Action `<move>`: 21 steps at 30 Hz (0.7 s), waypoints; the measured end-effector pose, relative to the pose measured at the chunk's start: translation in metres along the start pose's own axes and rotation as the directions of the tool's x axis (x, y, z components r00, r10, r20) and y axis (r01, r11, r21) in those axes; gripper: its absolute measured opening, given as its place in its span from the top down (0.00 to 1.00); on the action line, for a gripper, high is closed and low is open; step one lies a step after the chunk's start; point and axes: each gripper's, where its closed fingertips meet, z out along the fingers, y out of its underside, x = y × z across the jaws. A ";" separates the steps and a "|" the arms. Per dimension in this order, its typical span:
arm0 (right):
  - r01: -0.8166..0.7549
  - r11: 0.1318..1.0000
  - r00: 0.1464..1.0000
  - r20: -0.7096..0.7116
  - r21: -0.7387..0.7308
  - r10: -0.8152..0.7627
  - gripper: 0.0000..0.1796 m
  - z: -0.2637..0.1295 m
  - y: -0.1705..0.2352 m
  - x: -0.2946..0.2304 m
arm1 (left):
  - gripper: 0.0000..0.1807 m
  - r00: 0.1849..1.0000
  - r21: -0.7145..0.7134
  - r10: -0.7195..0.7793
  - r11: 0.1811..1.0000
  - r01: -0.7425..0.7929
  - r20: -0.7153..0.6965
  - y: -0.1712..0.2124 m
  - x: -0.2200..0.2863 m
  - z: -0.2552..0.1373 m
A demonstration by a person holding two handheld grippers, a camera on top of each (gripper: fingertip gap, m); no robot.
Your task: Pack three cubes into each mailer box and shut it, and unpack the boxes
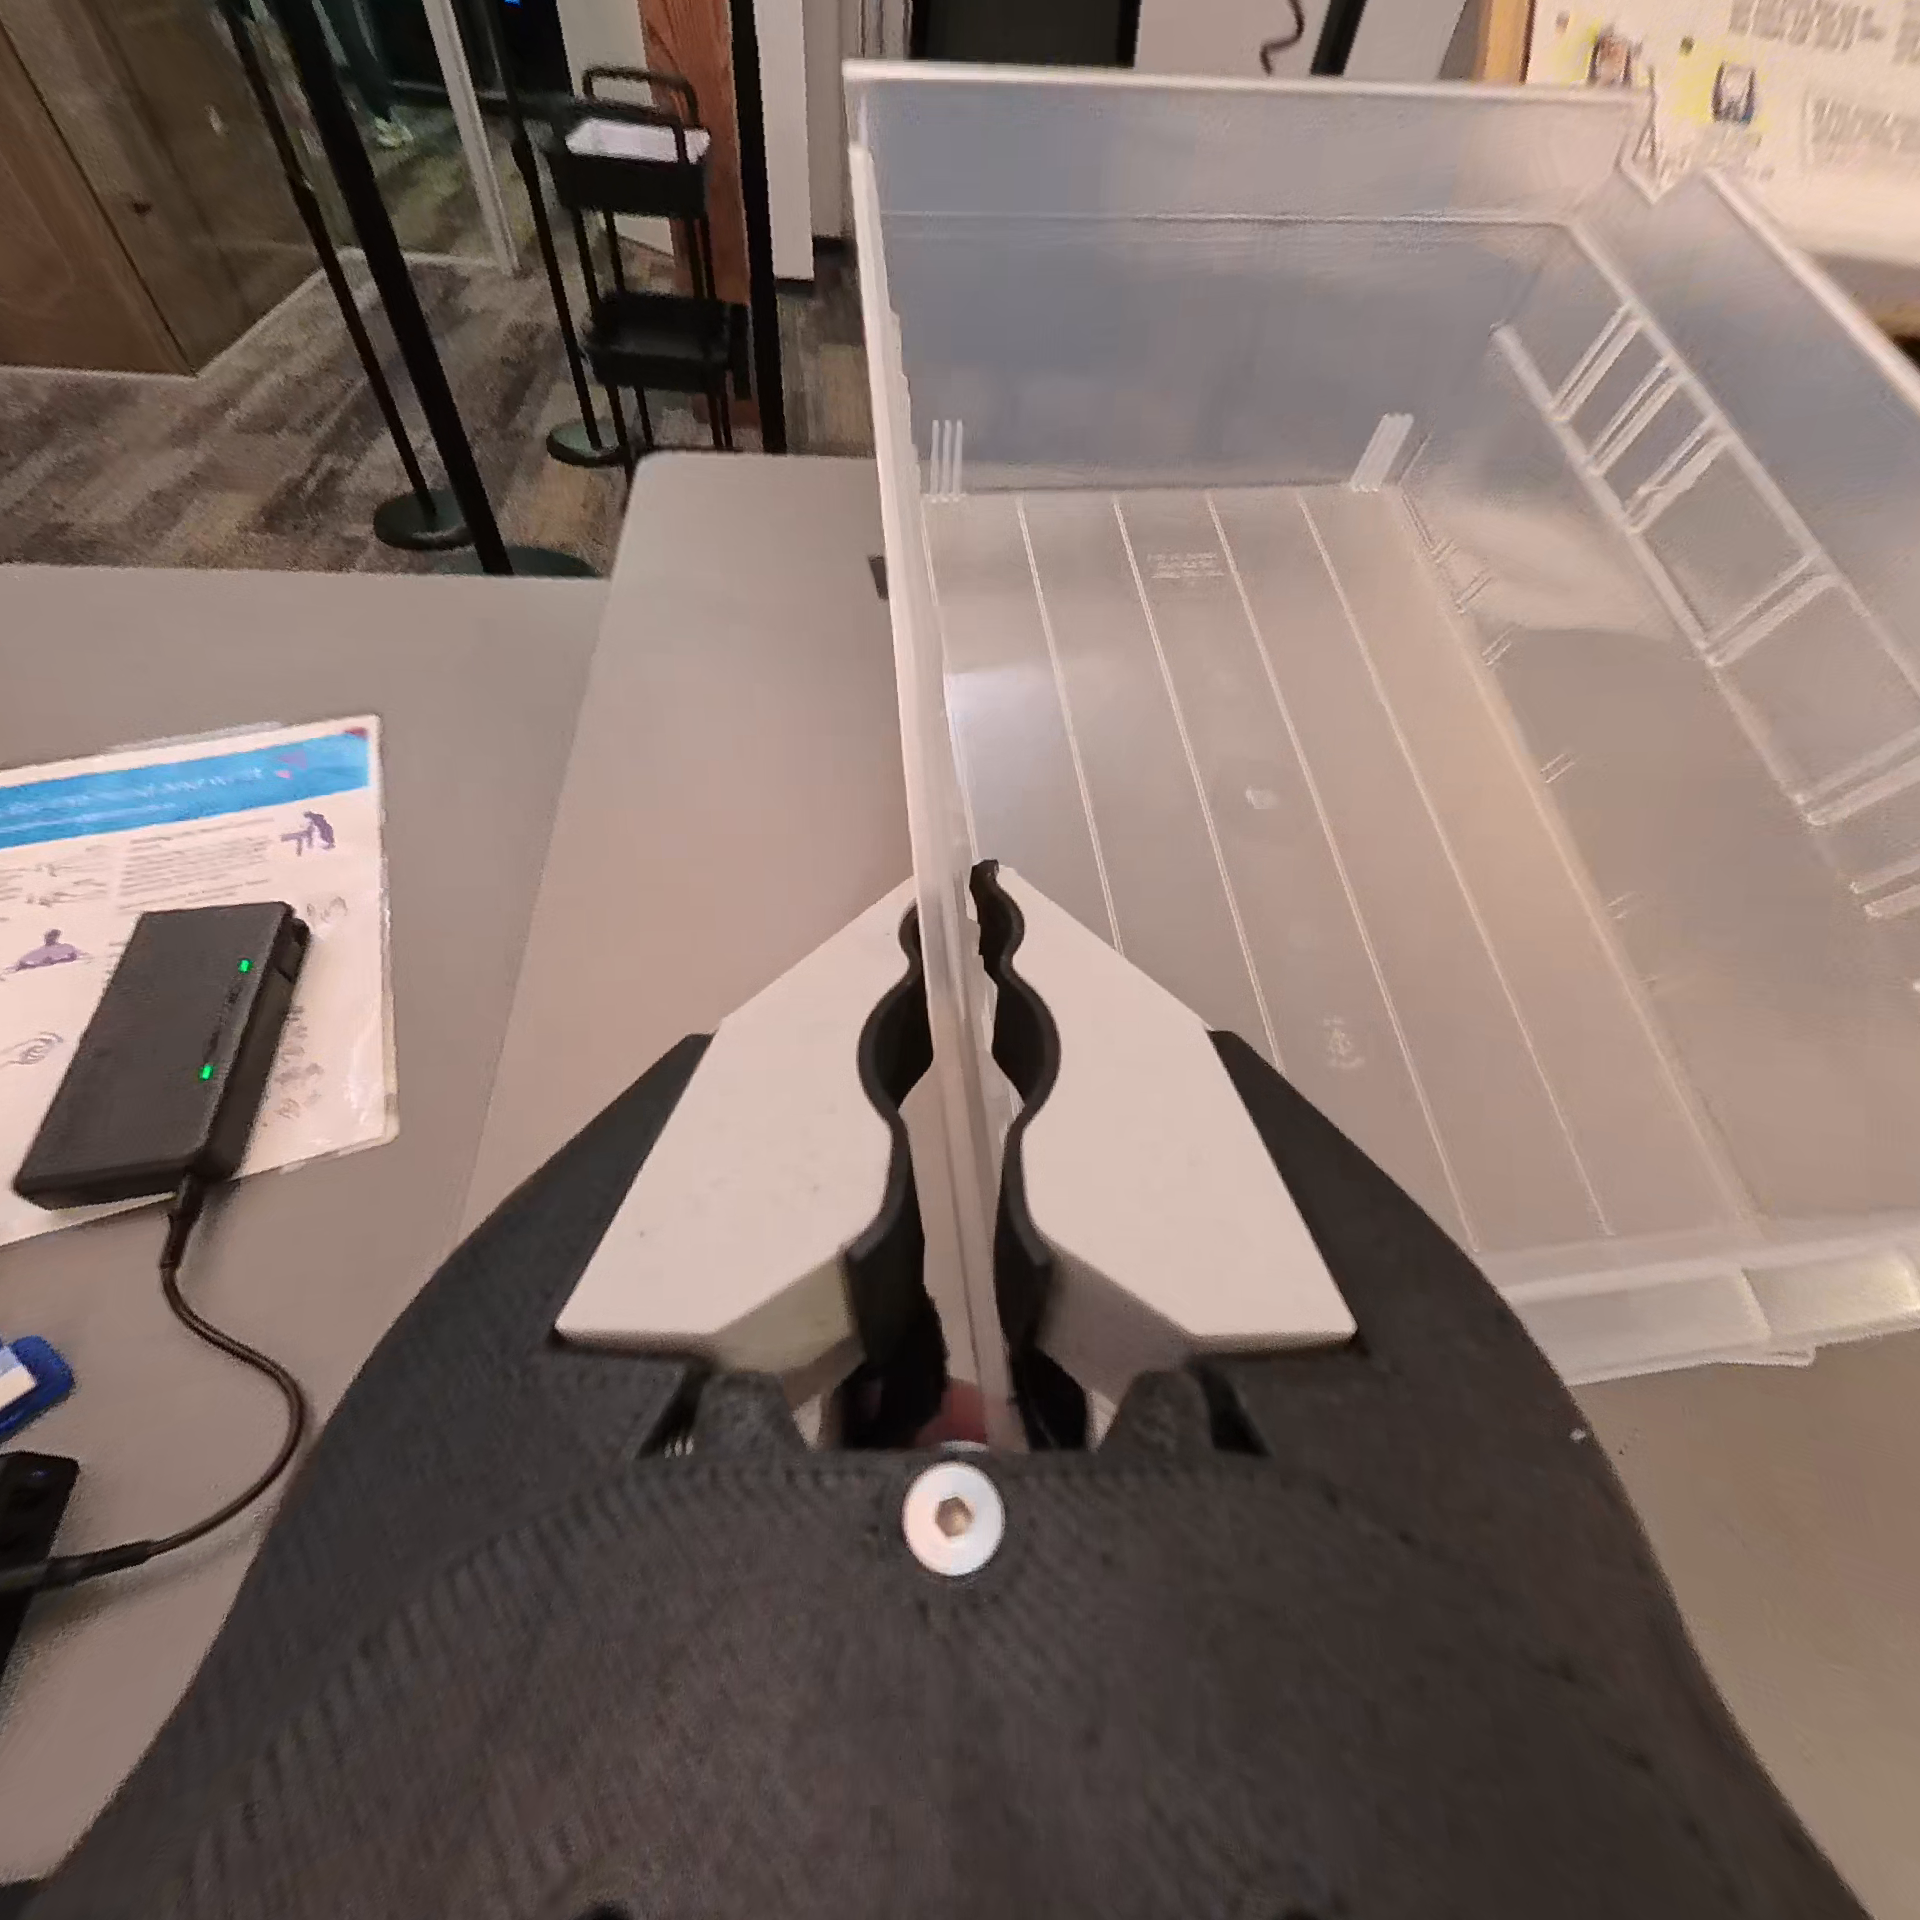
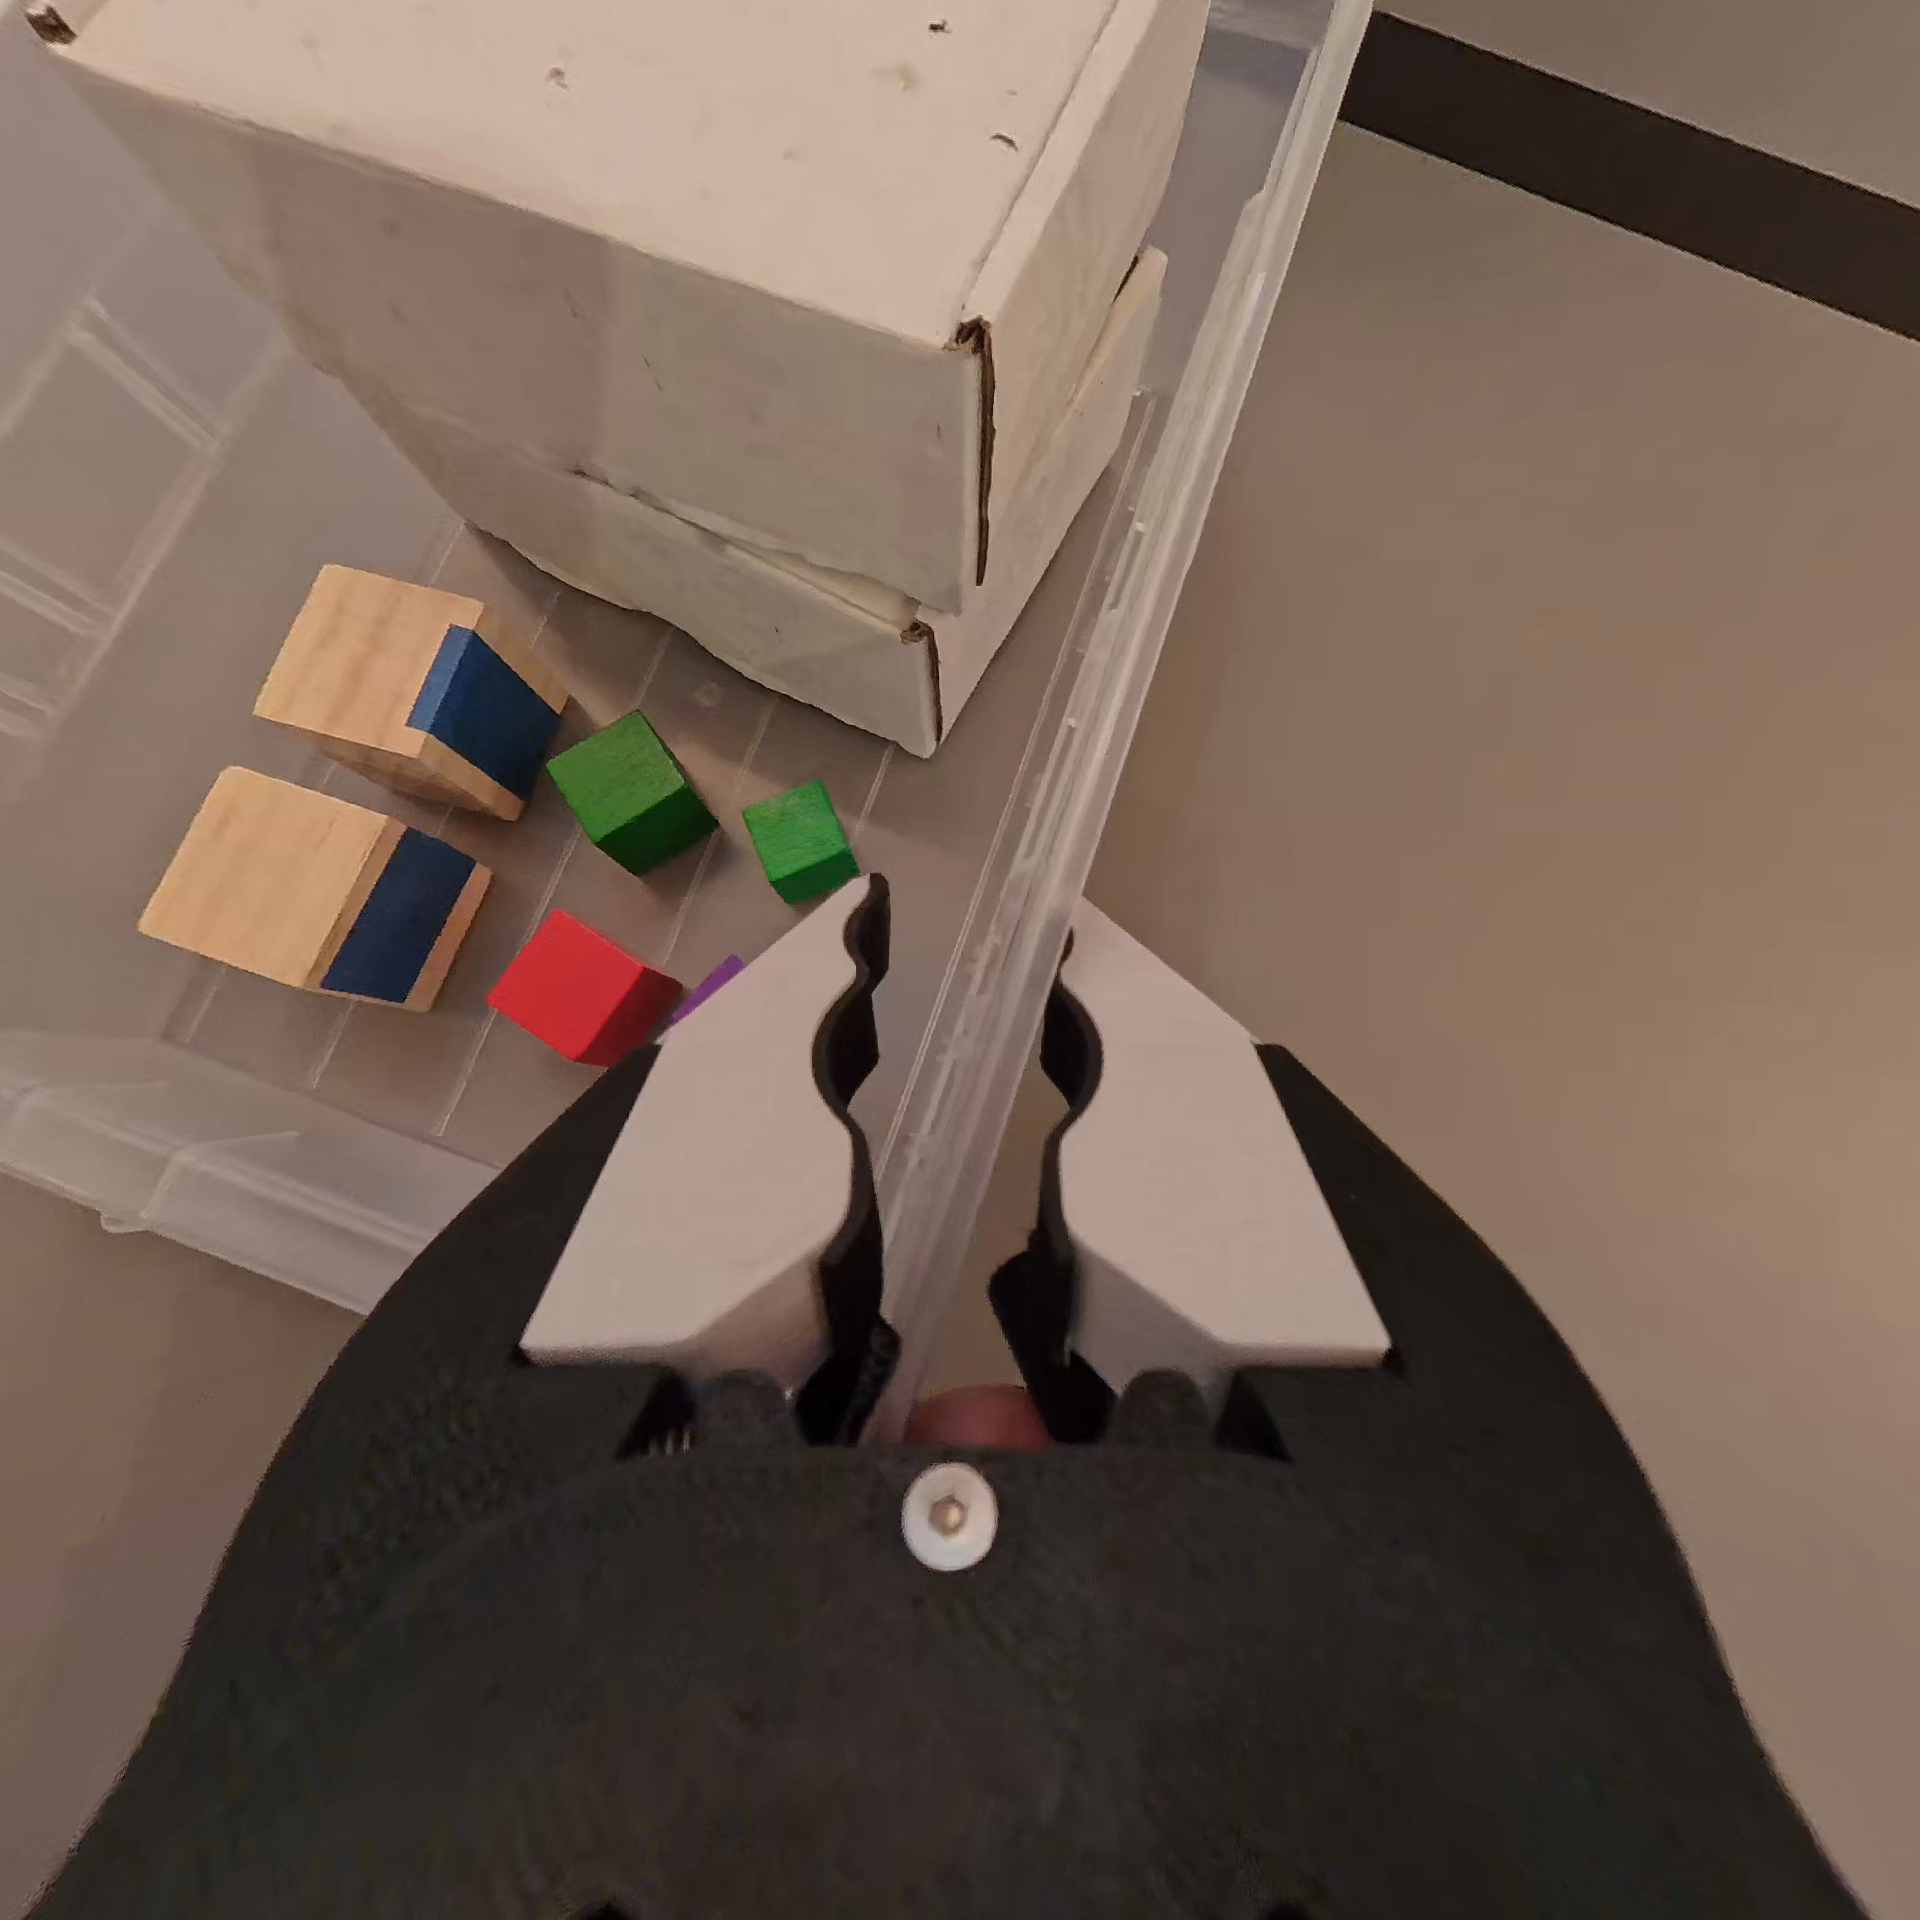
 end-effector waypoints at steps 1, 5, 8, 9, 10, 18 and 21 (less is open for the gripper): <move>-0.003 1.000 1.000 0.017 0.008 0.003 0.85 0.003 -0.003 -0.011 | 0.98 1.000 0.011 -0.003 1.000 0.003 0.000 -0.004 -0.001 -0.003; -0.014 0.999 0.997 0.080 0.037 0.011 0.82 0.016 -0.017 -0.057 | 0.98 1.000 0.050 -0.016 0.999 0.017 -0.020 -0.019 0.000 -0.013; -0.018 0.997 0.993 0.120 0.071 0.010 0.78 0.027 -0.030 -0.095 | 0.98 1.000 0.076 -0.020 0.997 0.021 -0.023 -0.028 0.001 -0.019; -0.032 0.995 0.992 0.128 0.092 0.020 0.78 0.031 -0.035 -0.107 | 0.98 0.999 0.082 -0.021 0.996 0.023 -0.026 -0.030 0.001 -0.021; -0.038 0.994 0.990 0.138 0.107 0.024 0.77 0.035 -0.040 -0.119 | 0.98 1.000 0.085 -0.016 0.996 0.018 -0.026 -0.033 0.001 -0.023; -0.072 0.978 0.982 0.186 0.195 0.035 0.74 0.063 -0.070 -0.209 | 0.98 1.000 0.158 -0.018 0.987 0.019 -0.005 -0.057 -0.008 -0.048; -0.100 0.971 0.975 0.218 0.218 0.052 0.71 0.073 -0.081 -0.242 | 0.98 1.000 0.181 -0.014 0.983 0.012 0.012 -0.067 -0.013 -0.059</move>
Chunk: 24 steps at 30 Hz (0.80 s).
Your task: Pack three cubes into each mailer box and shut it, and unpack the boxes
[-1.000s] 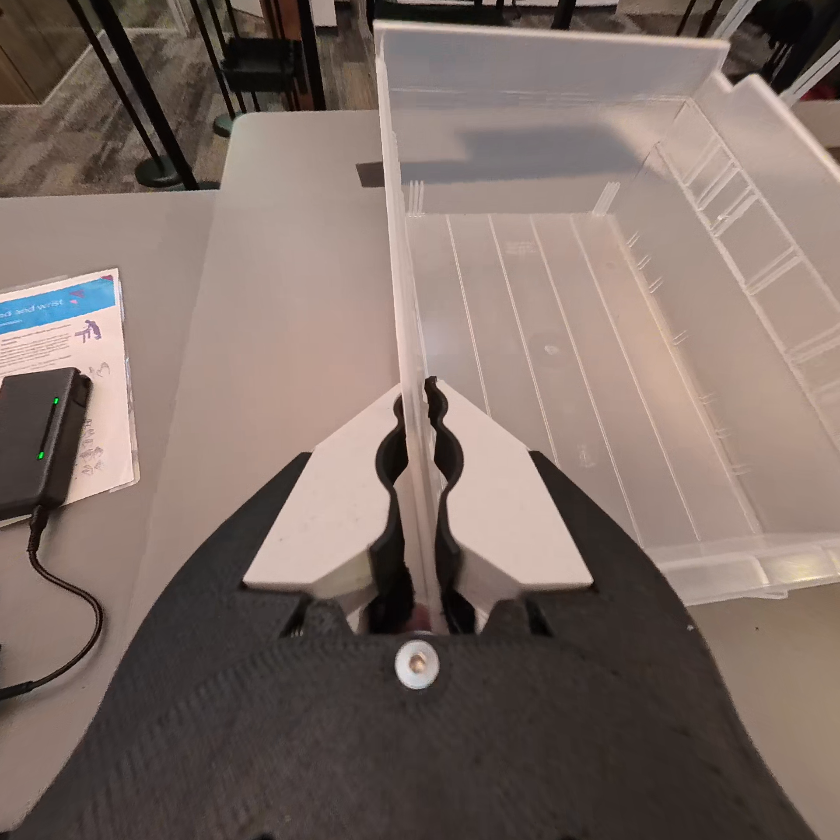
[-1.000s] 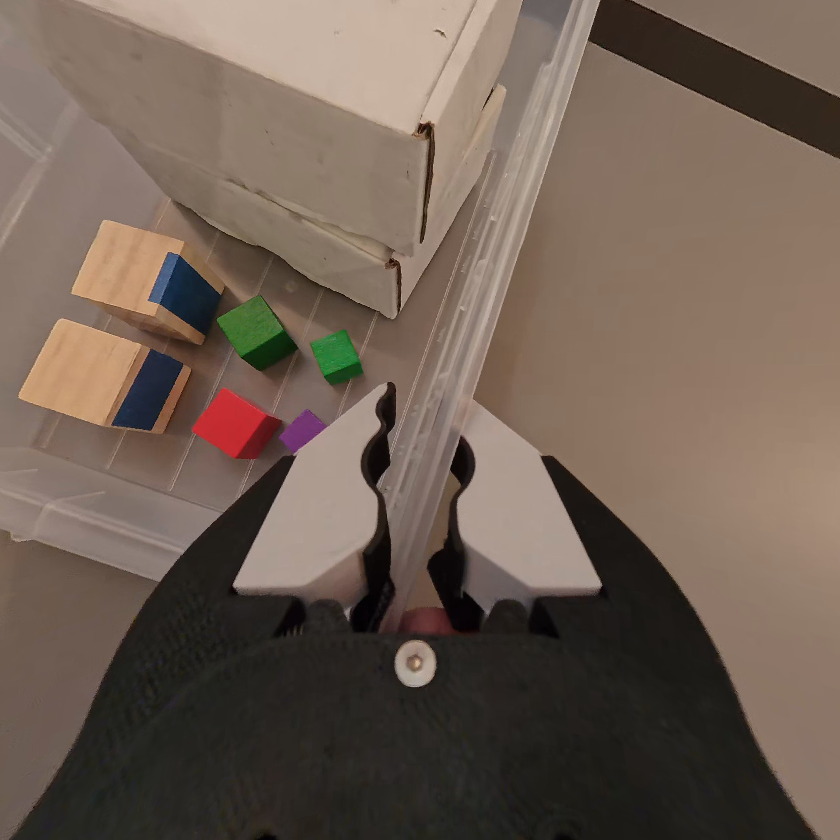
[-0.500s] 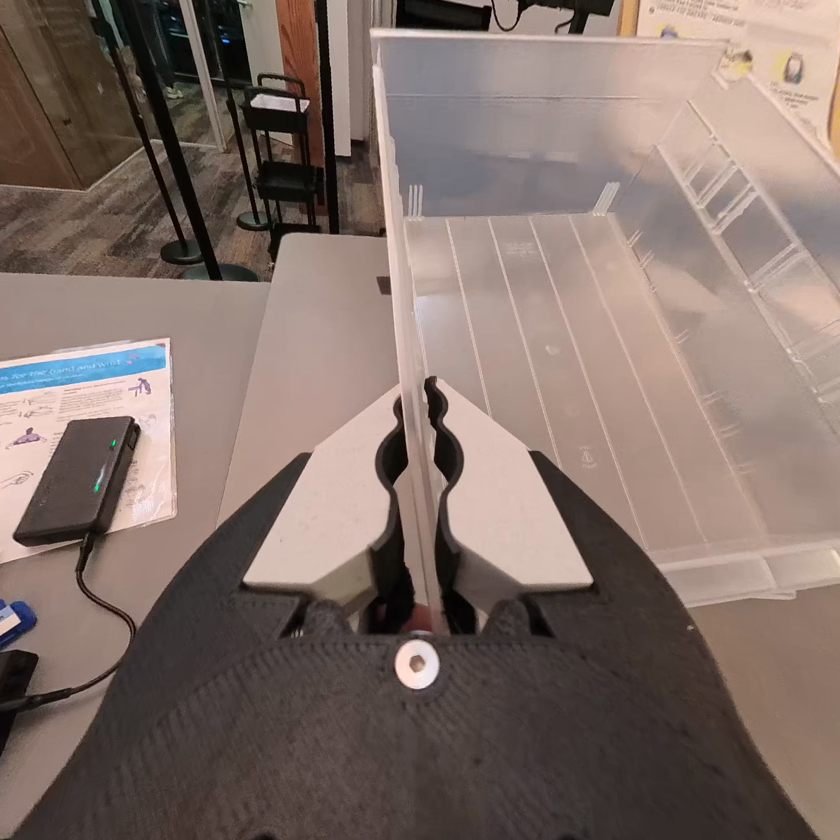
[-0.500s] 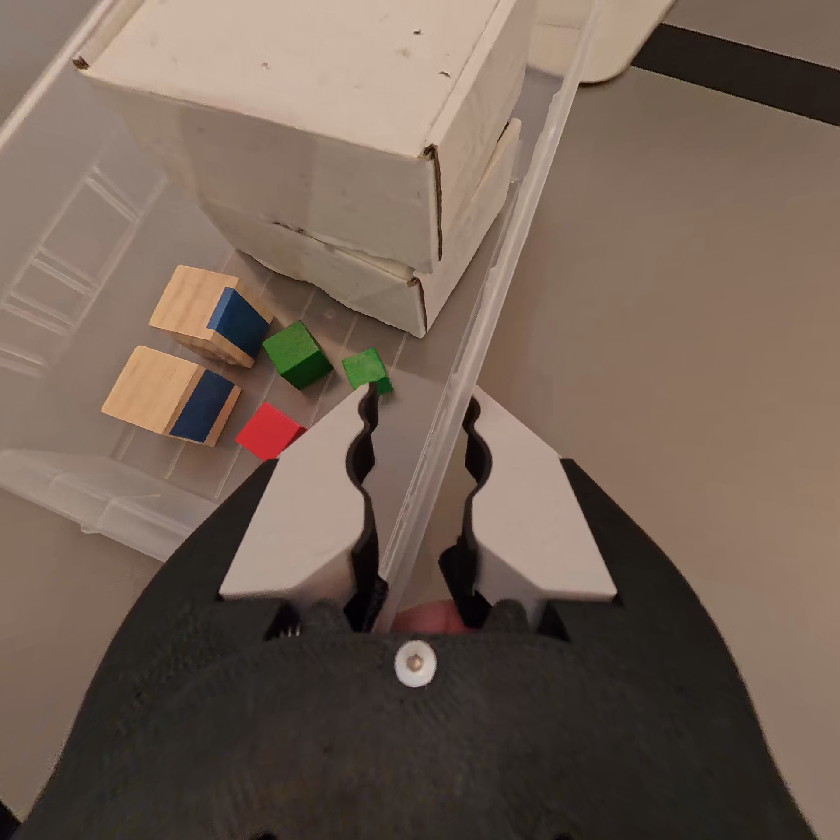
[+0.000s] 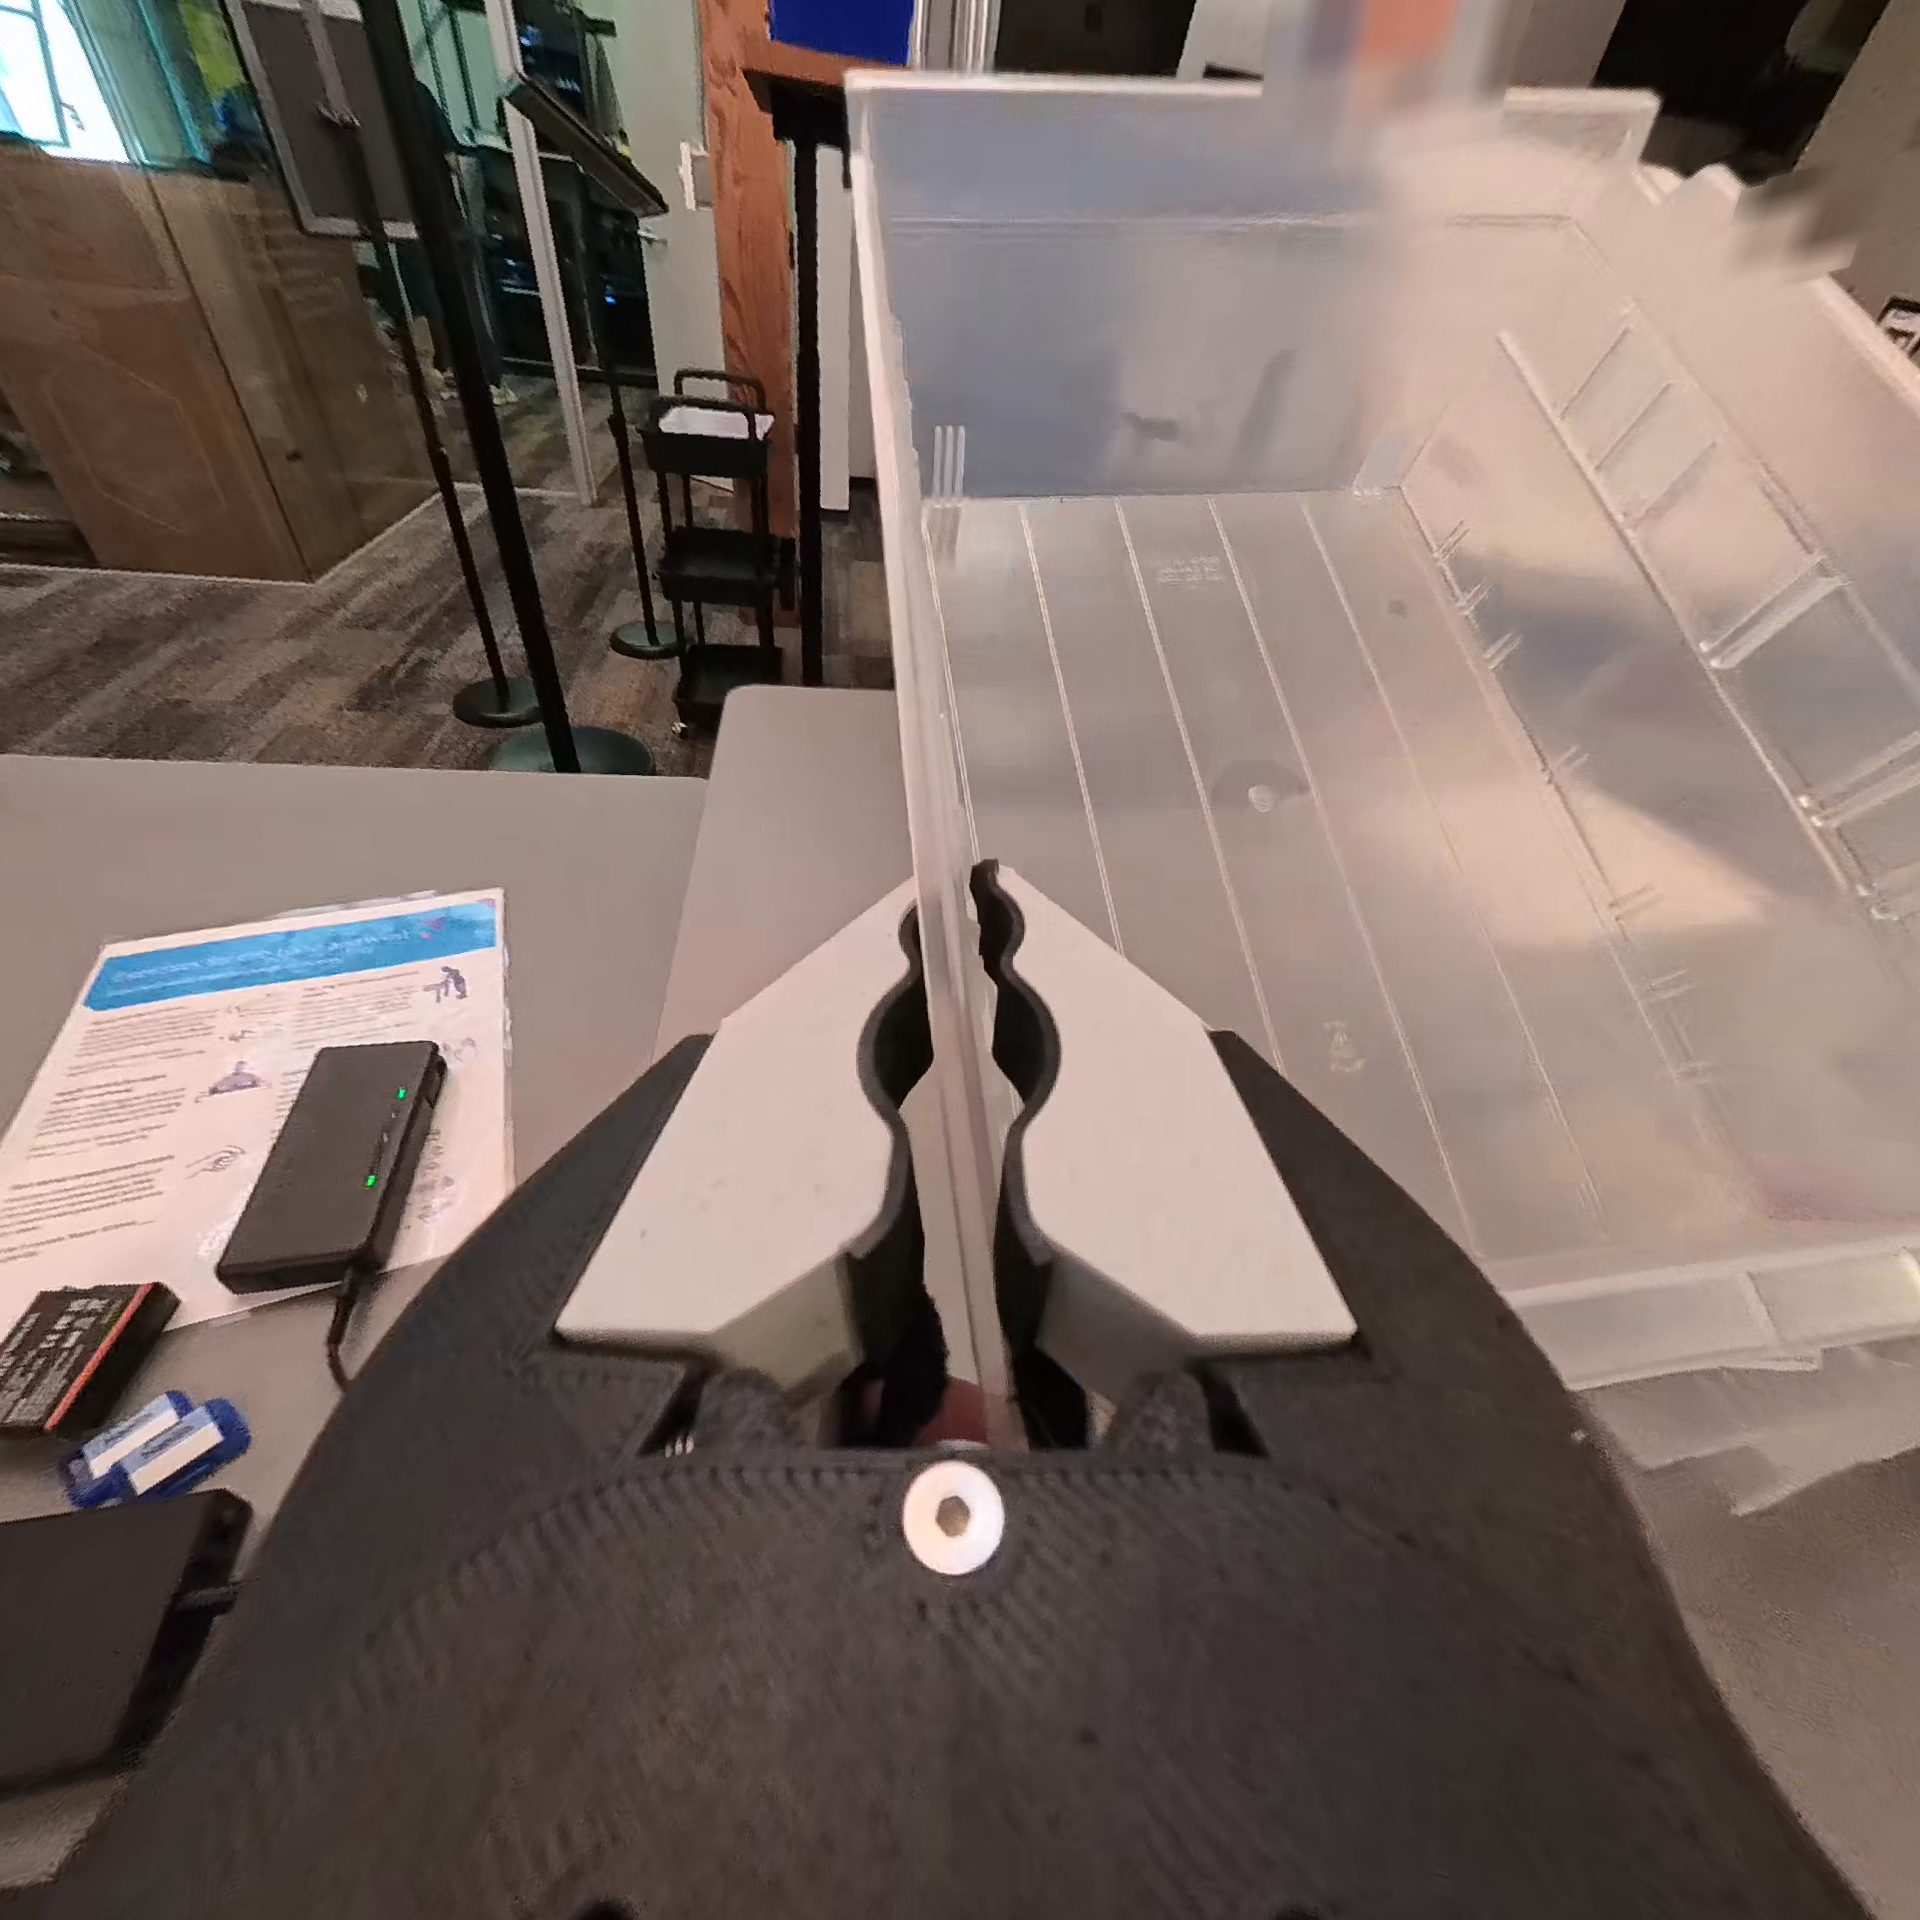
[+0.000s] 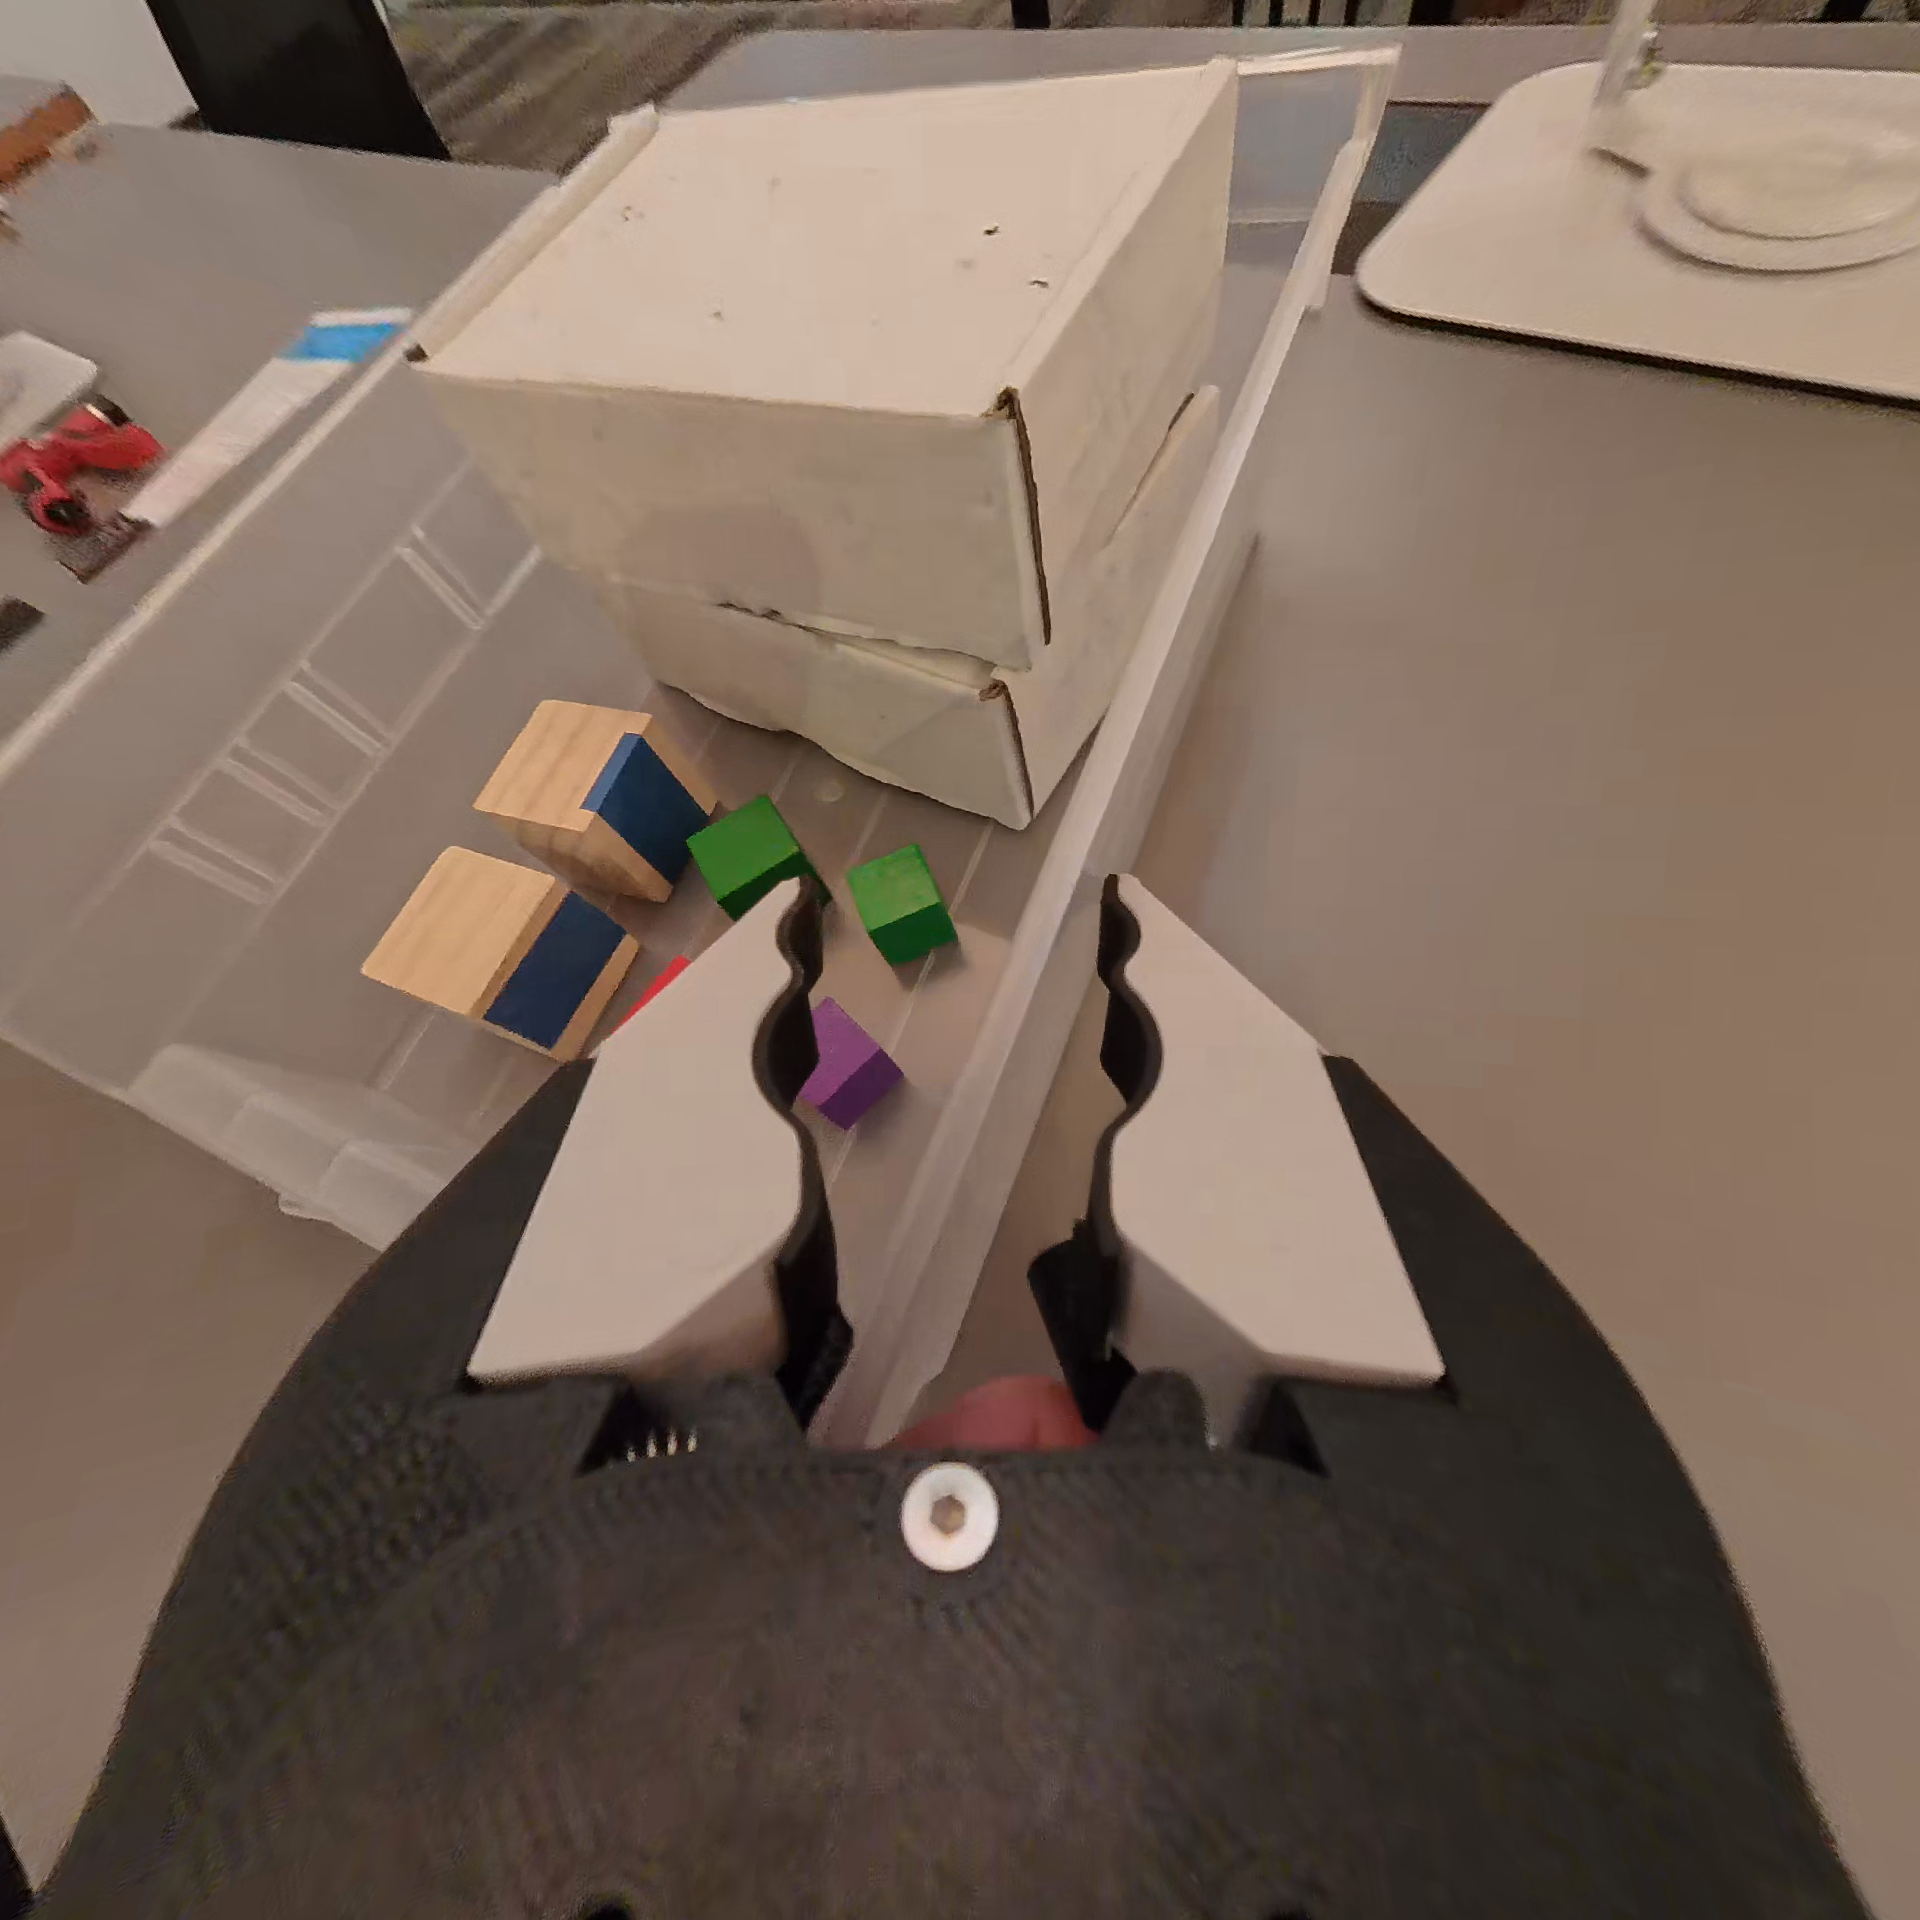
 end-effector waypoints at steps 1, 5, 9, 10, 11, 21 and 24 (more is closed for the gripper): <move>-0.013 1.000 1.000 0.012 0.010 0.013 0.70 0.006 -0.002 -0.011 | 0.98 1.000 0.008 -0.001 1.000 0.001 0.004 -0.004 -0.001 -0.003; -0.038 0.998 0.998 0.046 0.056 0.035 0.61 0.032 -0.008 -0.055 | 0.98 1.000 0.041 0.006 0.999 -0.007 0.014 -0.018 -0.004 -0.016; -0.089 0.993 0.988 0.135 0.079 0.077 0.52 0.058 -0.017 -0.099 | 0.98 0.999 0.069 0.028 0.997 -0.030 0.023 -0.032 -0.002 -0.026; -0.093 0.993 0.985 0.156 0.077 0.080 0.49 0.063 -0.019 -0.109 | 0.98 0.999 0.076 0.032 0.997 -0.034 0.023 -0.035 -0.001 -0.028; -0.083 0.994 0.983 0.169 0.073 0.070 0.48 0.069 -0.020 -0.118 | 0.98 0.999 0.081 0.035 0.996 -0.037 0.022 -0.037 0.001 -0.030; -0.044 0.969 0.956 0.293 0.245 -0.031 0.33 0.044 -0.044 -0.136 | 0.99 0.992 0.103 0.096 0.991 -0.087 -0.086 -0.055 0.066 -0.022; -0.089 0.936 0.964 0.265 0.342 -0.005 0.35 -0.018 -0.065 -0.086 | 0.98 0.978 0.091 0.130 0.989 -0.117 -0.160 -0.053 0.114 -0.009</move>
